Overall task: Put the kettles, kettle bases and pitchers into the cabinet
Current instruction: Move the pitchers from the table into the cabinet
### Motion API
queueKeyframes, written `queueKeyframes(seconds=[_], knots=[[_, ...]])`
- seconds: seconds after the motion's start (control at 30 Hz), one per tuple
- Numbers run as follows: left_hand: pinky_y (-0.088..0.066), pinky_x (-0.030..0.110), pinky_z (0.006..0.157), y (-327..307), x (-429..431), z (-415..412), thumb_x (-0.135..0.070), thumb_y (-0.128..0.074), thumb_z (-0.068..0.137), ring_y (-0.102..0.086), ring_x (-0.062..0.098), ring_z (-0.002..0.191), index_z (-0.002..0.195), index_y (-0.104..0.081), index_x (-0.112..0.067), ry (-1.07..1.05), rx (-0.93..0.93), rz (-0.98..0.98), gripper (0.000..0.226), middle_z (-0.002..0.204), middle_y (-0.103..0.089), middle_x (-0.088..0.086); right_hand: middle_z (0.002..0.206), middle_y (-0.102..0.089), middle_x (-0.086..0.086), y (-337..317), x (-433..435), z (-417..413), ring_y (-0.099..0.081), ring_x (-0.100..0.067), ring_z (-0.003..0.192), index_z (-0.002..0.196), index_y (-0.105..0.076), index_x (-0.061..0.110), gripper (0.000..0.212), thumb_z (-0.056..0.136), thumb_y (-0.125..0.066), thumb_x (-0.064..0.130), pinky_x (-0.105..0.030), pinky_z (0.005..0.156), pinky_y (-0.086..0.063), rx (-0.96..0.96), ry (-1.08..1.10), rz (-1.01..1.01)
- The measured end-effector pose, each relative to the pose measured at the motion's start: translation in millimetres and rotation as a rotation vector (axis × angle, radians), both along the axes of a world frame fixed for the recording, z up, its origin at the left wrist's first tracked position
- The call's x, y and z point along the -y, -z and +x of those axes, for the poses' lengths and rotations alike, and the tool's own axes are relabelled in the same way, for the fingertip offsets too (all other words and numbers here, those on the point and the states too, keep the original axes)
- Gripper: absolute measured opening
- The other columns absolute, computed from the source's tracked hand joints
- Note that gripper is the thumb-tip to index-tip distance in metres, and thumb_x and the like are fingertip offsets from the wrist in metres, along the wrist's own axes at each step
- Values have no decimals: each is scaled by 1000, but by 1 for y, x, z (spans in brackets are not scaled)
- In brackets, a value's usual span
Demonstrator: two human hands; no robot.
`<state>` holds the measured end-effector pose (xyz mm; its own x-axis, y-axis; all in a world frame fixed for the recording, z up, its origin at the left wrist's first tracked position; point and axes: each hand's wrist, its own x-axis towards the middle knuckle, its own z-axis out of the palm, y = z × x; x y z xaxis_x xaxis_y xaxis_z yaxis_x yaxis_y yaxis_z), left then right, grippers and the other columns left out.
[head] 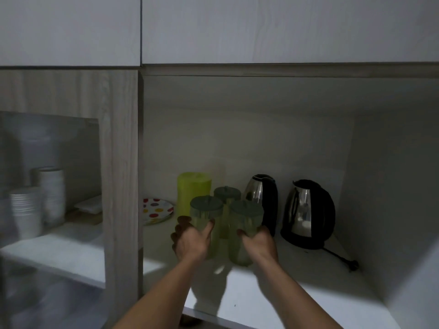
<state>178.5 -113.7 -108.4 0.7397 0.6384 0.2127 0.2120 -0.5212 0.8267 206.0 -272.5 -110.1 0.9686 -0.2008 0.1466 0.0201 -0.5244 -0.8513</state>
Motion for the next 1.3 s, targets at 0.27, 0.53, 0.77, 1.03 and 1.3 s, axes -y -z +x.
queueKeyframes(seconds=[0.27, 0.53, 0.77, 1.03, 1.3], knots=[[-48, 41, 85, -31, -30, -69, -61, -43, 93, -55, 29, 104, 129, -44, -16, 146, 186, 595, 58, 118, -57, 9, 139, -41, -20, -53, -16, -72, -34, -41, 132, 139, -34, 11, 62, 91, -61, 38, -53, 103, -40, 211, 168, -446], [-40, 40, 81, -36, -121, -168, -55, -43, 95, -53, 28, 102, 115, -53, -22, 95, 246, 744, 40, 111, -61, 5, 136, -49, -14, -80, -105, -161, -41, -36, 131, 135, -45, 15, 48, 90, -57, 27, -48, 102, -41, 449, -36, -569], [-40, 43, 94, -13, -249, -257, -54, -38, 96, -51, 31, 115, 130, -50, -18, -57, 61, 730, 50, 126, -59, 9, 143, -46, -15, -55, -233, -216, -41, -36, 133, 144, -41, 13, 56, 95, -56, 35, -47, 108, -40, 471, -314, -518], [-39, 45, 100, 27, -364, -330, -53, -37, 98, -48, 30, 122, 139, -44, -20, -223, -63, 644, 52, 134, -54, 9, 140, -47, -18, -18, -375, -250, -43, -38, 129, 143, -41, 10, 55, 94, -54, 32, -48, 106, -41, 436, -581, -513], [-38, 44, 100, 85, -462, -366, -49, -40, 99, -45, 30, 126, 144, -41, -21, -418, -242, 499, 53, 141, -49, 8, 145, -42, -18, 51, -511, -252, -41, -36, 133, 145, -37, 10, 55, 97, -52, 33, -48, 108, -40, 343, -824, -509]])
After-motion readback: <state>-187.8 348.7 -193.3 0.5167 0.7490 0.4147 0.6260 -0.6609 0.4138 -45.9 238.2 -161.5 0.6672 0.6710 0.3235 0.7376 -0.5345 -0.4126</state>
